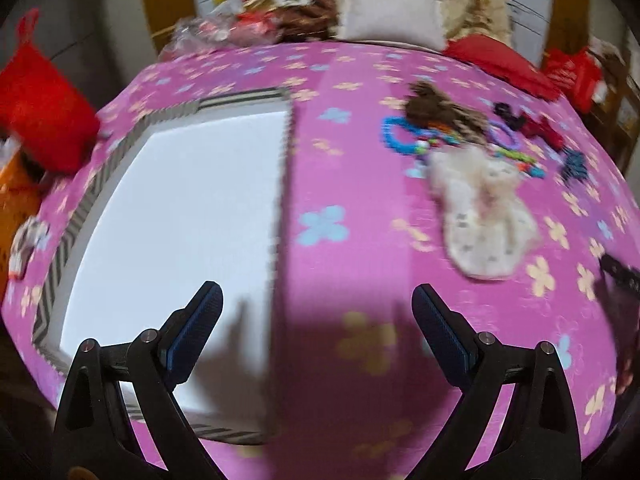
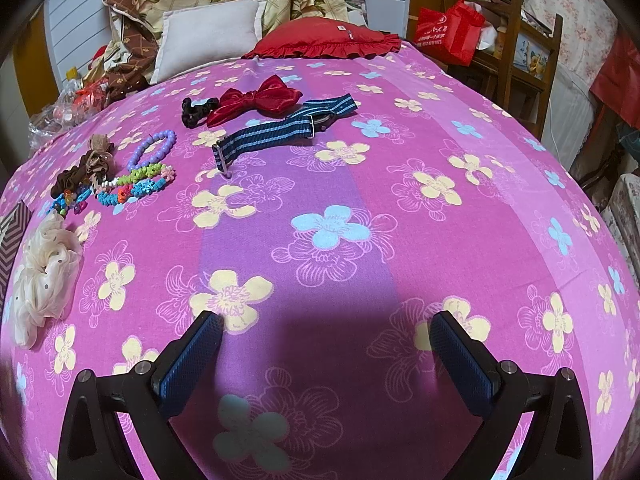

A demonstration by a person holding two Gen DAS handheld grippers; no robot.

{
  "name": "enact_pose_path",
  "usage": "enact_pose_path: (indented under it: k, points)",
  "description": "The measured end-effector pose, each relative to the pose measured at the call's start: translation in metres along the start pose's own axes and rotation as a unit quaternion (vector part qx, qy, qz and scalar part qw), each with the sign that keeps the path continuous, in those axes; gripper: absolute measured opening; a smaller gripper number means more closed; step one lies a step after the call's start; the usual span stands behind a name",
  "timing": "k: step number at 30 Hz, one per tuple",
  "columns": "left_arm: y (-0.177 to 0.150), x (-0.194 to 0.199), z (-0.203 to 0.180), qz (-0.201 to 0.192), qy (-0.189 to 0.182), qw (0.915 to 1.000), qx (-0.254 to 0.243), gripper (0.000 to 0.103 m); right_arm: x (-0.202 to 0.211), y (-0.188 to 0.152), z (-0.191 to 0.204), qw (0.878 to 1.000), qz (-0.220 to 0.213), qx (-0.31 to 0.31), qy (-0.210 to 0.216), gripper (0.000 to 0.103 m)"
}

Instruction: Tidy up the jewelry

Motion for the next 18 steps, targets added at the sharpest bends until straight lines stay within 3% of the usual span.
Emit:
enact_pose_path:
  k: [8,16,18]
  points:
    - [0.008,0.009,0.043,-0.015,0.041,0.9986,0.030,0.096,0.000,0.000,0.000,1.000,0.000,0.000,0.000,0.103]
    - [0.019,0.034,0.094,-0.056,0.126,0.9893,0.048,0.096,0.002,-0.001,-0.004,1.000,0.001,-0.002,-0.001,0.103]
    - [0.014,0.037,0.103,-0.043,0.114,0.9907,0.061,0.096,0.002,-0.002,-0.003,1.000,0.001,-0.002,-0.002,0.103]
Point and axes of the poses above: each gripper's, at about its wrist camera, not at the fingertips, and x roughly against the way its jaws point, z to its left, y to its top, the point moved 9 cm from there along -x, roughly the way its jaws point, and after that the axes turned 8 degrees about x, right-handed, at the moved point
